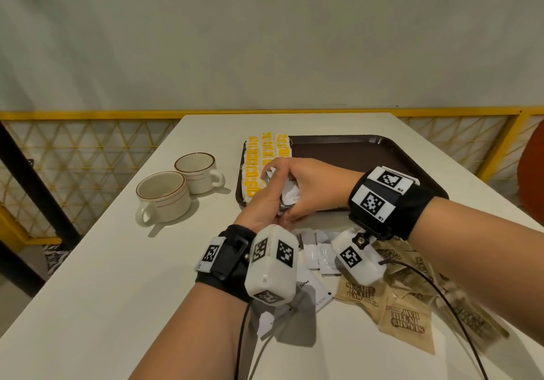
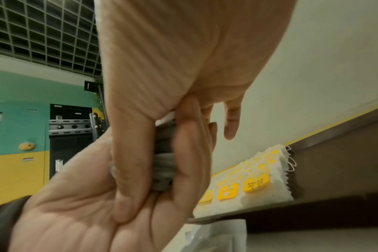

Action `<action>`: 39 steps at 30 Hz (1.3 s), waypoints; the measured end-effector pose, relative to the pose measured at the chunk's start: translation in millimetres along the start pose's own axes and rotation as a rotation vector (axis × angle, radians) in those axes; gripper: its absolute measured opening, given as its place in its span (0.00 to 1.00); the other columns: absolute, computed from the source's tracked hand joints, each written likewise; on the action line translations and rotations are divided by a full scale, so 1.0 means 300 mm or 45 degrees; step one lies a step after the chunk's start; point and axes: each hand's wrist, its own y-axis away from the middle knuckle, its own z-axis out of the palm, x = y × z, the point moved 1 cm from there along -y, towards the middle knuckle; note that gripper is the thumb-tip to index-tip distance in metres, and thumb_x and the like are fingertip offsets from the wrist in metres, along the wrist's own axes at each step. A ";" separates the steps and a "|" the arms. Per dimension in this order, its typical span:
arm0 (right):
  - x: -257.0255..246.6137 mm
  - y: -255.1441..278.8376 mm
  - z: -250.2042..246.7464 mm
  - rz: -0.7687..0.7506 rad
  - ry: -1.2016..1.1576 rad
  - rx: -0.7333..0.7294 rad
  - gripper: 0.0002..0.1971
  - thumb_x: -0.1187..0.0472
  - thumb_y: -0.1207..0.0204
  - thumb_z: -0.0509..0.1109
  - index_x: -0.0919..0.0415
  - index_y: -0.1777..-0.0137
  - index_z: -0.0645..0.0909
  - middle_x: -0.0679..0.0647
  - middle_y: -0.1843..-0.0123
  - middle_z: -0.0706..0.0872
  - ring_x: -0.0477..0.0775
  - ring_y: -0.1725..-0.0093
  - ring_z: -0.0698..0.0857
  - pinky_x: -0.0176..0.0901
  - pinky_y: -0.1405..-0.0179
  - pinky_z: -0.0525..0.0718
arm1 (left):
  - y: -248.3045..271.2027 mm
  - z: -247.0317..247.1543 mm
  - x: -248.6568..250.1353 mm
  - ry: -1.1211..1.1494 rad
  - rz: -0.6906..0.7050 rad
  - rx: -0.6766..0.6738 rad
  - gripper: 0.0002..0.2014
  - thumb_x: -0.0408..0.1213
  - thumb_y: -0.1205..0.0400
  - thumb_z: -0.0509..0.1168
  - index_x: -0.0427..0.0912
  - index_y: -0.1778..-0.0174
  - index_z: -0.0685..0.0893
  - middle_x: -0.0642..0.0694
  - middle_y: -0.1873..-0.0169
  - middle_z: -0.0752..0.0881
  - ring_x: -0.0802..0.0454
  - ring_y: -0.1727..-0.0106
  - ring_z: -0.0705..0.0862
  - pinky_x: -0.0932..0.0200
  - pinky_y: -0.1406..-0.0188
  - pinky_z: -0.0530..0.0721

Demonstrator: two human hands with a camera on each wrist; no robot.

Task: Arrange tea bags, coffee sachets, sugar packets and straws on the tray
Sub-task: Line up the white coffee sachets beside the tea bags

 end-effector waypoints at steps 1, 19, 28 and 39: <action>0.001 0.001 0.000 -0.007 -0.041 0.026 0.34 0.55 0.38 0.84 0.55 0.33 0.75 0.46 0.42 0.82 0.44 0.45 0.80 0.35 0.46 0.79 | 0.000 0.002 0.000 0.049 0.006 0.015 0.25 0.66 0.39 0.69 0.45 0.69 0.92 0.45 0.68 0.91 0.48 0.57 0.90 0.38 0.37 0.81; 0.063 0.079 -0.172 0.021 -0.367 0.114 0.13 0.59 0.26 0.75 0.53 0.42 0.86 0.43 0.44 0.88 0.41 0.42 0.86 0.38 0.38 0.81 | 0.014 -0.011 0.003 -0.009 0.033 -0.196 0.17 0.28 0.28 0.73 0.38 0.44 0.83 0.42 0.60 0.87 0.51 0.58 0.88 0.58 0.59 0.87; 0.059 0.089 -0.152 0.102 -0.317 0.005 0.09 0.58 0.29 0.78 0.53 0.49 0.87 0.48 0.53 0.89 0.43 0.54 0.87 0.36 0.49 0.85 | 0.022 -0.005 0.011 -0.014 -0.004 -0.271 0.19 0.36 0.36 0.74 0.40 0.48 0.86 0.42 0.58 0.90 0.50 0.56 0.88 0.61 0.63 0.87; 0.101 0.070 -0.153 0.322 -1.194 0.020 0.13 0.68 0.23 0.68 0.68 0.39 0.76 0.65 0.44 0.86 0.62 0.43 0.87 0.54 0.43 0.87 | -0.024 -0.021 0.036 0.308 -0.078 0.000 0.26 0.54 0.37 0.73 0.38 0.51 0.84 0.42 0.66 0.87 0.51 0.66 0.87 0.62 0.72 0.88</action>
